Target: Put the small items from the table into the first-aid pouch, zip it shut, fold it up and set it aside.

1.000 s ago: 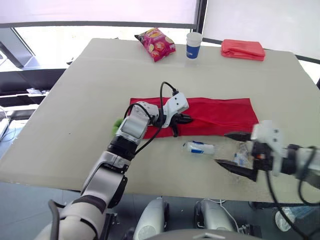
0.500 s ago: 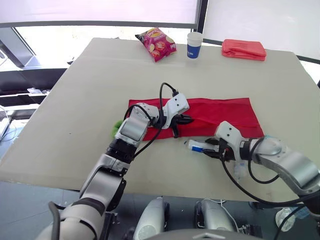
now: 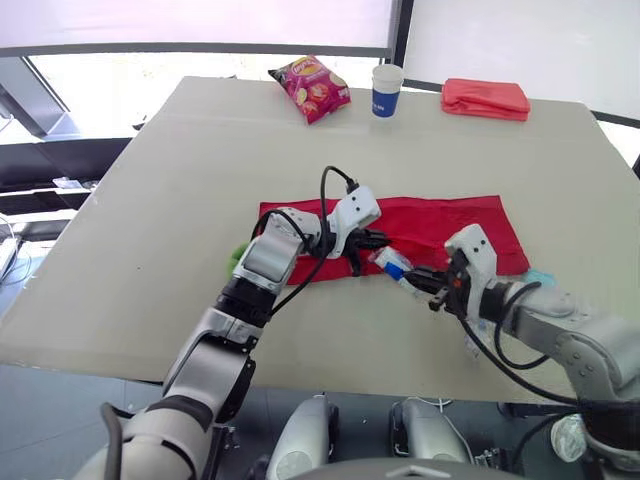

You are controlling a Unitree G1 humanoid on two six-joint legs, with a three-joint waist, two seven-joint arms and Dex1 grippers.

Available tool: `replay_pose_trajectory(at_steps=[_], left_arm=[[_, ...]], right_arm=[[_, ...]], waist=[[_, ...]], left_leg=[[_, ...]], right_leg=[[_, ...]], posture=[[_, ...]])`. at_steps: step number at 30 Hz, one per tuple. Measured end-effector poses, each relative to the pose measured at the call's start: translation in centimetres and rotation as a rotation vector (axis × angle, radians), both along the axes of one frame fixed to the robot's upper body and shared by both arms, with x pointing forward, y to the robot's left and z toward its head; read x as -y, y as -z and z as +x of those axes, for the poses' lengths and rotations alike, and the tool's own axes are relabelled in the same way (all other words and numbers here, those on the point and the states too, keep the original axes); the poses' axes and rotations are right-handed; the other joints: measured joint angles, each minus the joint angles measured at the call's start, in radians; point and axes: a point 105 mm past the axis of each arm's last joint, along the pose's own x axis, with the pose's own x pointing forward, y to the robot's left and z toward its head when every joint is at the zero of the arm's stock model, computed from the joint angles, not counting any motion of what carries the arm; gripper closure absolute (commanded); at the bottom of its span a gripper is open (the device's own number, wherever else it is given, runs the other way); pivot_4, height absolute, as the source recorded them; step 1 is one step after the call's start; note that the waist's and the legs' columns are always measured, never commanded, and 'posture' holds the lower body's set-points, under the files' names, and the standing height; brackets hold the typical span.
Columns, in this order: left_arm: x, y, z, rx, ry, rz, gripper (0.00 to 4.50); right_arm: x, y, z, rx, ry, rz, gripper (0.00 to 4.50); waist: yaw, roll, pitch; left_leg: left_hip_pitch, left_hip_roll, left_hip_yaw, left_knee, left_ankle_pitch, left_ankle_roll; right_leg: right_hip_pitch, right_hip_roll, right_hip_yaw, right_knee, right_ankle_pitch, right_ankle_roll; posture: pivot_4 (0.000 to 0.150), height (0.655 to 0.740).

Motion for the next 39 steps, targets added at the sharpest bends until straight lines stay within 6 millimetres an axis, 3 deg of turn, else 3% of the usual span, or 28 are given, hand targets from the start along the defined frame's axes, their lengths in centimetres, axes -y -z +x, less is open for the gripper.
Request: replay_pose_trajectory(at_steps=[4, 15, 16, 18, 20, 24, 26, 28, 34, 39], left_arm=[[0.0, -0.5, 0.0, -0.003, -0.009, -0.013, 4.5], [0.4, -1.5, -0.7, 0.01, 0.015, -0.033, 4.5], [0.4, -1.4, -0.7, 0.009, 0.01, -0.035, 4.5], [0.1, -1.5, -0.5, 0.013, -0.001, -0.034, 4.5], [0.0, -1.5, -0.5, 0.011, 0.003, -0.034, 4.5], [0.2, -1.3, -0.6, -0.001, 0.01, -0.042, 4.5], [0.3, -0.9, -0.6, -0.015, 0.011, -0.035, 4.5], [0.1, -0.7, -0.5, -0.02, 0.005, -0.031, 4.5], [0.1, -0.8, -0.5, -0.014, 0.015, -0.03, 4.5], [0.1, -0.7, -0.6, -0.013, 0.022, -0.02, 4.5]], right_arm=[[-0.4, 1.2, 2.4, -0.053, 0.149, -0.046, 4.4], [-3.5, 0.7, 6.4, -0.086, 0.294, 0.082, 4.4], [-3.8, 0.7, 6.7, -0.11, 0.308, 0.13, 3.82], [-3.7, 1.1, 7.2, -0.145, 0.344, 0.199, 3.07], [-3.0, 1.4, 7.0, -0.163, 0.356, 0.208, 2.25], [-2.3, 1.2, 5.4, -0.136, 0.273, 0.163, 2.25], [-1.8, 0.1, 3.2, -0.027, 0.128, 0.044, 2.25], [-1.3, -0.4, 2.5, 0.015, 0.083, -0.001, 2.25], [-1.3, 0.5, 1.7, 0.048, -0.005, -0.129, 2.25], [-0.8, 0.2, 1.7, 0.051, -0.011, -0.13, 2.25]], waist=[[-0.001, 0.0, 0.0], [-0.008, 0.002, -0.001], [-0.009, 0.002, -0.001], [-0.013, 0.002, -0.002], [-0.013, 0.003, -0.002], [-0.021, 0.004, -0.001], [-0.025, 0.006, 0.0], [-0.027, 0.006, -0.001], [-0.026, 0.005, -0.001], [-0.022, 0.005, -0.001]], left_leg=[[0.0, -0.001, 0.001, 0.0, 0.001, -0.001], [0.001, -0.001, 0.001, -0.001, 0.001, -0.001], [0.001, -0.001, 0.002, -0.001, 0.001, -0.001], [0.001, -0.001, 0.001, -0.001, 0.001, -0.001], [0.001, -0.002, 0.001, -0.001, 0.001, -0.001], [0.0, -0.002, 0.001, -0.001, 0.001, -0.001], [0.0, -0.002, 0.001, -0.001, 0.0, 0.001], [0.001, -0.002, 0.001, -0.001, -0.001, 0.001], [0.001, -0.001, 0.001, -0.001, -0.001, 0.001], [0.0, -0.001, 0.001, -0.001, 0.0, 0.001]], right_leg=[[-0.001, 0.001, -0.001, 0.001, 0.0, 0.0], [-0.001, 0.001, -0.001, 0.002, 0.0, 0.0], [-0.001, 0.001, -0.001, 0.002, 0.0, 0.0], [-0.001, 0.002, -0.001, 0.002, 0.0, 0.0], [-0.001, 0.001, -0.001, 0.001, 0.0, 0.0], [-0.001, 0.001, 0.0, 0.001, 0.0, 0.0], [-0.001, 0.001, -0.001, 0.001, 0.0, 0.0], [-0.001, 0.002, -0.001, 0.001, 0.0, 0.0], [-0.001, 0.002, -0.001, 0.001, 0.0, 0.0], [-0.001, 0.001, -0.001, 0.0, 0.0, 0.0]], posture=[[0.15, 0.74], [0.15, 0.74], [0.15, 0.74], [0.15, 0.74], [0.15, 0.74], [0.15, 0.74], [0.15, 0.74], [0.15, 0.74], [0.15, 0.74], [0.15, 0.74]])
